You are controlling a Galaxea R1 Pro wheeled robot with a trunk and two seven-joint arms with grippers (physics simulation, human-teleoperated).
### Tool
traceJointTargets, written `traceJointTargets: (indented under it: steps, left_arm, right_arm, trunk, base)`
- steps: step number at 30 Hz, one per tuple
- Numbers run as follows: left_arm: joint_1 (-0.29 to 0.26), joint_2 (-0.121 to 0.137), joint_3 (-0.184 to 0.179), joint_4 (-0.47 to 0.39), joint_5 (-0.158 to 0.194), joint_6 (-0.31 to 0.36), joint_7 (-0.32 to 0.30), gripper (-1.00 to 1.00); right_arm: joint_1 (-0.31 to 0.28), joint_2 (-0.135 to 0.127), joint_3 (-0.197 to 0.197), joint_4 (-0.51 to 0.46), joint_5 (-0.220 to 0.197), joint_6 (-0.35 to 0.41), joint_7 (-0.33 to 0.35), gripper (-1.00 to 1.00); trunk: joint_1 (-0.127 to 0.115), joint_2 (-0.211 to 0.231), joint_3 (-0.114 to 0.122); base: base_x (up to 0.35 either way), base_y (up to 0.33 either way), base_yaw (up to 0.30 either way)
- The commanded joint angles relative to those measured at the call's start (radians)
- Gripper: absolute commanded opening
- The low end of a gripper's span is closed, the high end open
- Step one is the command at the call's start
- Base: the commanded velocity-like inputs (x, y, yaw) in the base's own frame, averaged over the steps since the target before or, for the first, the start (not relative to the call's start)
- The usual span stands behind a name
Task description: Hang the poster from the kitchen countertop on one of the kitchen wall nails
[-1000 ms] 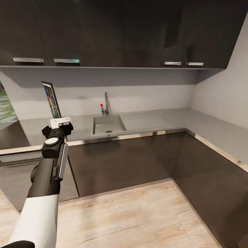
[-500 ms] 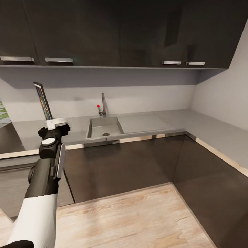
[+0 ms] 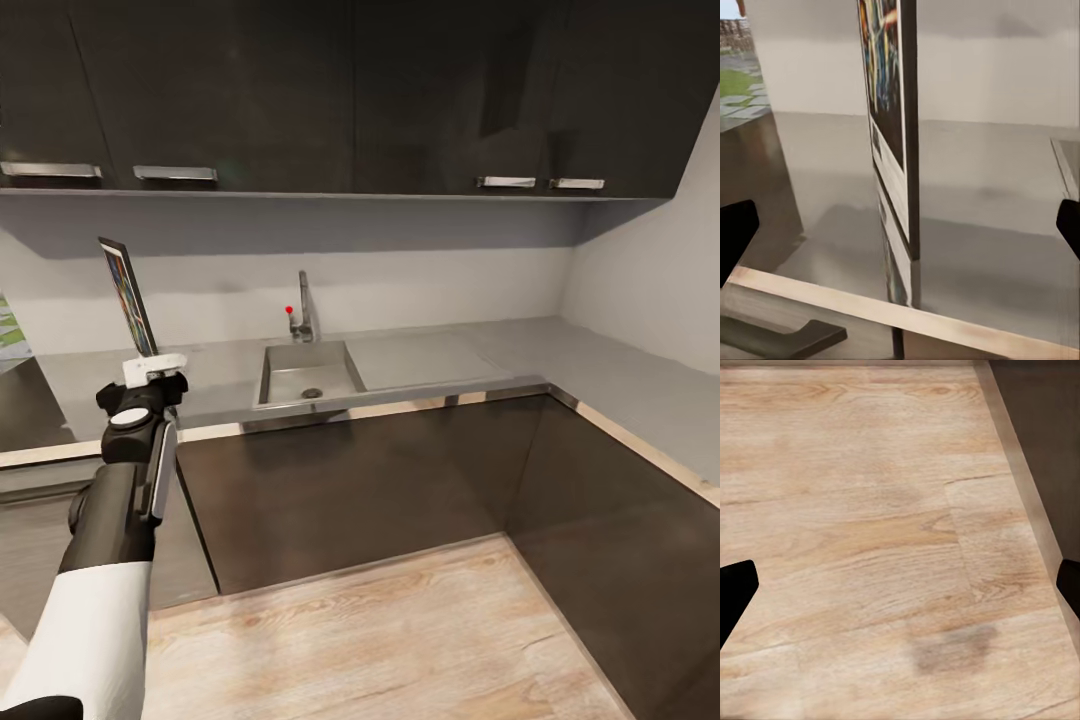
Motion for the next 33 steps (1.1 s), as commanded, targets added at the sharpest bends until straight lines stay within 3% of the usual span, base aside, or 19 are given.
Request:
traceJointTargets:
  steps: [1,13,24,33]
  left_arm:
    - [-0.001,0.010,0.001,0.017,-0.008,-0.001,-0.001,1.00]
    - [-0.001,0.026,0.003,0.135,-0.005,-0.056,-0.001,1.00]
    - [-0.001,0.028,0.005,0.147,-0.004,-0.091,-0.002,1.00]
    - [-0.001,0.030,0.048,0.147,-0.005,-0.093,-0.003,1.00]
  right_arm:
    - [-0.001,0.000,0.001,0.001,0.001,-0.003,-0.001,1.00]
    - [-0.001,0.000,0.001,0.001,0.002,-0.003,-0.001,1.00]
    - [-0.001,0.003,0.004,0.040,0.002,-0.003,-0.001,1.00]
    - [-0.001,0.003,0.004,0.040,0.002,-0.003,-0.001,1.00]
  trunk:
    - [0.000,-0.001,-0.001]
    - [0.000,-0.001,-0.001]
    - [0.000,-0.001,-0.001]
    - [0.000,-0.001,-0.001]
  base:
    - [0.006,0.005,0.000]
    - [0.002,0.001,0.000]
    - [0.123,-0.023,0.000]
    - [0.157,-0.002,0.000]
